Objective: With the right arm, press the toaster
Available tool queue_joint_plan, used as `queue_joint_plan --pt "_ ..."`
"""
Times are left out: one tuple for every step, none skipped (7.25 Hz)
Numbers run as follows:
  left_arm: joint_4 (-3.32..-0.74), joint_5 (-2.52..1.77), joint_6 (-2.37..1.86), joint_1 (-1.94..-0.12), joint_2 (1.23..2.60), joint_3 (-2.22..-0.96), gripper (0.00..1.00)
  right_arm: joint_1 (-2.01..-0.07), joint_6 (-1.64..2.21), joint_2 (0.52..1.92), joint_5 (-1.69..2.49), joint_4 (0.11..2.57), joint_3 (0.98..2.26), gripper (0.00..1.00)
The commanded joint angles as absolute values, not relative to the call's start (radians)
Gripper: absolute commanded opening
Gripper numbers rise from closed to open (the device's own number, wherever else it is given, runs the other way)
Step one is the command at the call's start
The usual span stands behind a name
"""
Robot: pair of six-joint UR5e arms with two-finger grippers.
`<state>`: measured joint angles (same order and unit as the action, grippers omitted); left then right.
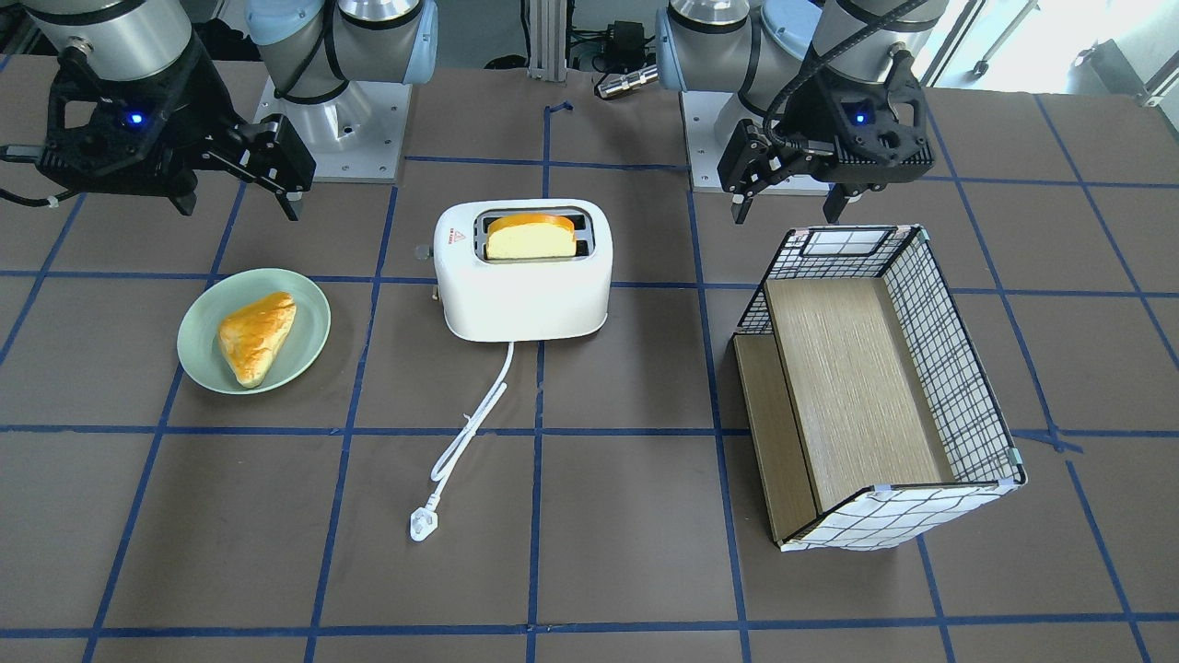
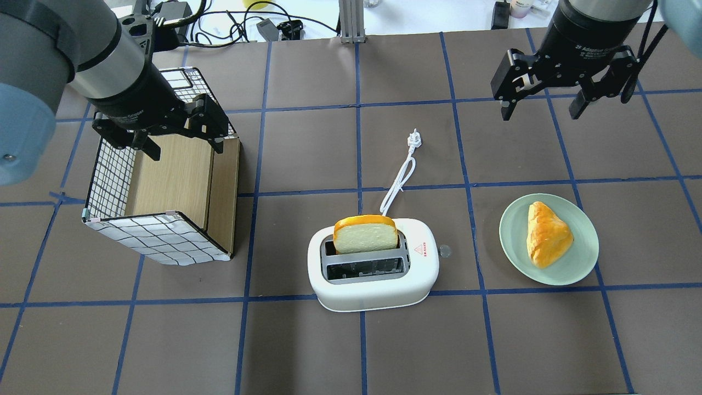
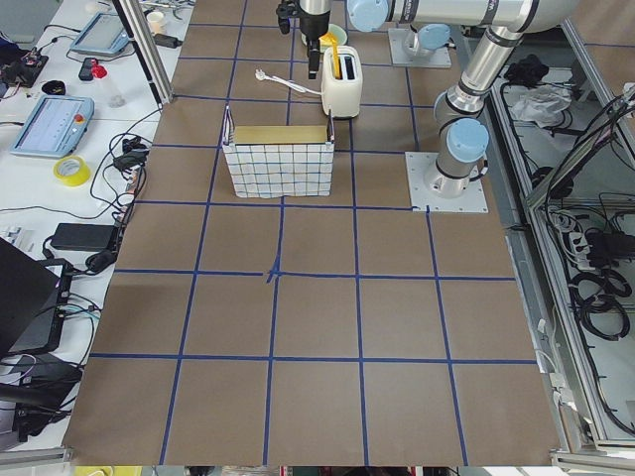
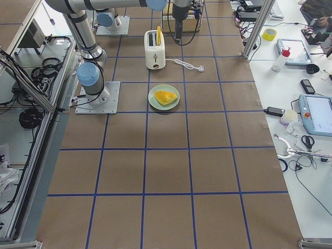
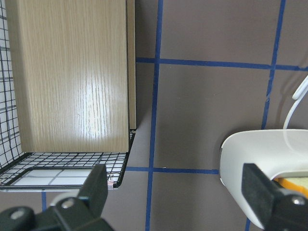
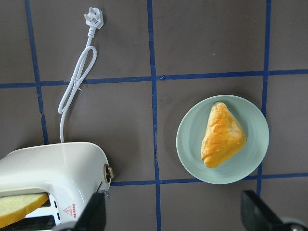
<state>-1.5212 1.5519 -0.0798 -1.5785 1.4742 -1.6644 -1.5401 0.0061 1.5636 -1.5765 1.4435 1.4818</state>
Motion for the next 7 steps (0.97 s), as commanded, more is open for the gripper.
queue_joint_plan --pt "-1.522 1.552 -0.08 -1.578 1.474 -1.664 1.0 -1.54 0.006 1.563 -1.577 1.445 1.482 1.0" --pt "-1.52 1.551 -0.08 -1.578 1.474 -1.664 1.0 -1.54 0.006 1.565 -1.575 1.443 1.482 1.0" --pt "-1.522 1.552 -0.08 -1.578 1.474 -1.664 1.0 -1.54 0.006 1.565 -1.575 1.443 1.482 1.0" --pt "-1.52 1.552 -0.08 -1.578 1.474 -1.664 1.0 -1.54 0.008 1.565 -1.575 1.443 1.482 1.0" --pt "-1.522 1.552 -0.08 -1.578 1.474 -1.664 1.0 -1.54 0.009 1.566 -1.575 1.443 1.482 1.0" --pt "-1.52 1.551 -0.08 -1.578 1.474 -1.664 1.0 -1.54 0.012 1.566 -1.575 1.442 1.482 1.0" --pt "-1.52 1.551 -0.08 -1.578 1.474 -1.664 1.0 -1.54 0.017 1.566 -1.575 1.44 1.482 1.0"
